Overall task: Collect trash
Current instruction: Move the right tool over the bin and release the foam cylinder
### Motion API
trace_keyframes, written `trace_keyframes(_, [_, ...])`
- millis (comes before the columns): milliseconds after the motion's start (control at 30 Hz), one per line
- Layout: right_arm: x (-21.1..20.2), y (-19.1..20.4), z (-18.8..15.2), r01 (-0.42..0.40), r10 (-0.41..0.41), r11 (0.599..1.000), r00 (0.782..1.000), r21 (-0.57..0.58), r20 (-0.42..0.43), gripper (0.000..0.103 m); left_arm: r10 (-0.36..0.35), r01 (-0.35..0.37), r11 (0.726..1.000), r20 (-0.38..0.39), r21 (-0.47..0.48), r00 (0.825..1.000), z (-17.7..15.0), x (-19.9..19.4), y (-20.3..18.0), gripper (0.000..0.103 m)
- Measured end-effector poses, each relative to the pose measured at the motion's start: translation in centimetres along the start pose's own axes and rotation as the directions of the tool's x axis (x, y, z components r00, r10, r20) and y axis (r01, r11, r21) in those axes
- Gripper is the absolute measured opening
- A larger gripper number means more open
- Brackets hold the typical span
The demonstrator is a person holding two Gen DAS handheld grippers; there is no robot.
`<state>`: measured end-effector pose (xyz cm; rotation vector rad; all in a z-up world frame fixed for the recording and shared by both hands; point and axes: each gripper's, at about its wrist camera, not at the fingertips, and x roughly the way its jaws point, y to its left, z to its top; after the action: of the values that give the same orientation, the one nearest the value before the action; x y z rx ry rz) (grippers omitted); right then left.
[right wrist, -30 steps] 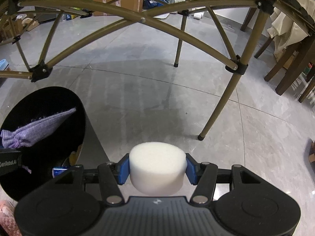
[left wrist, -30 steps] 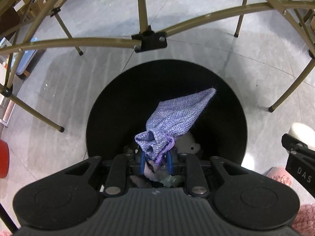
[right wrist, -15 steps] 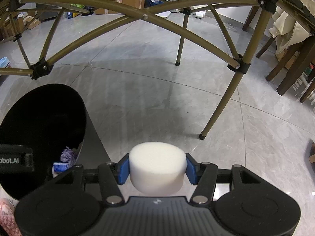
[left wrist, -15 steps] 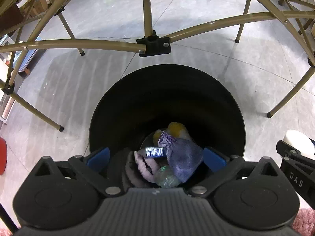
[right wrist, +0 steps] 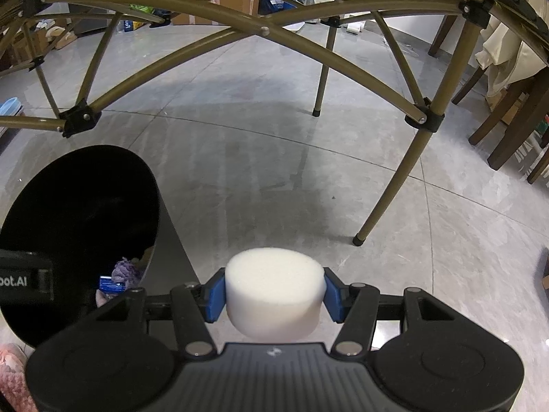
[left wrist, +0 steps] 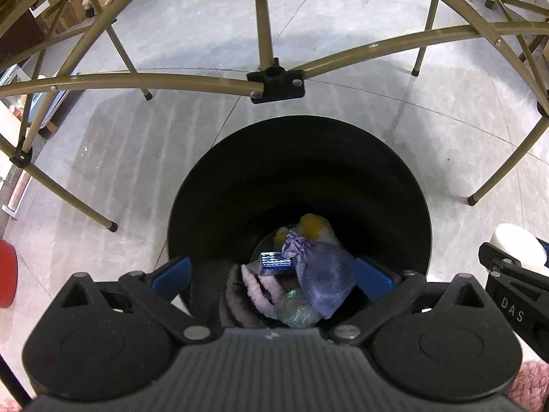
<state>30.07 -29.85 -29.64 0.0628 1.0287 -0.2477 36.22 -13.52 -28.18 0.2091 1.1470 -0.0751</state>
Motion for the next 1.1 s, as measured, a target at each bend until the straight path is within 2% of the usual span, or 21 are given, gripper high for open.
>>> trace_keyframes(400, [-1.0, 1.1, 0.5, -0.027, 0.027, 1.000, 0.999, -0.011, 0.031, 0.056, 0.002, -0.002, 1.000, 0.017, -0.019, 1.000, -0.1, -1.1, 2.4, 0.103])
trace_keyframes(733, [-2.7, 4.0, 1.4, -0.074, 0.078, 0.996, 0.994, -0.046, 0.075, 0.056, 0.020, -0.019, 0.998, 0.027, -0.054, 0.999, -0.7, -2.0, 6.2, 0.103])
trace_keyframes(1100, [-3.6, 8.3, 2.0, -0.136, 0.146, 0.984, 0.986, -0.111, 0.082, 0.056, 0.059, -0.057, 0.992, 0.019, -0.110, 0.998, -2.1, -2.3, 10.4, 0.103])
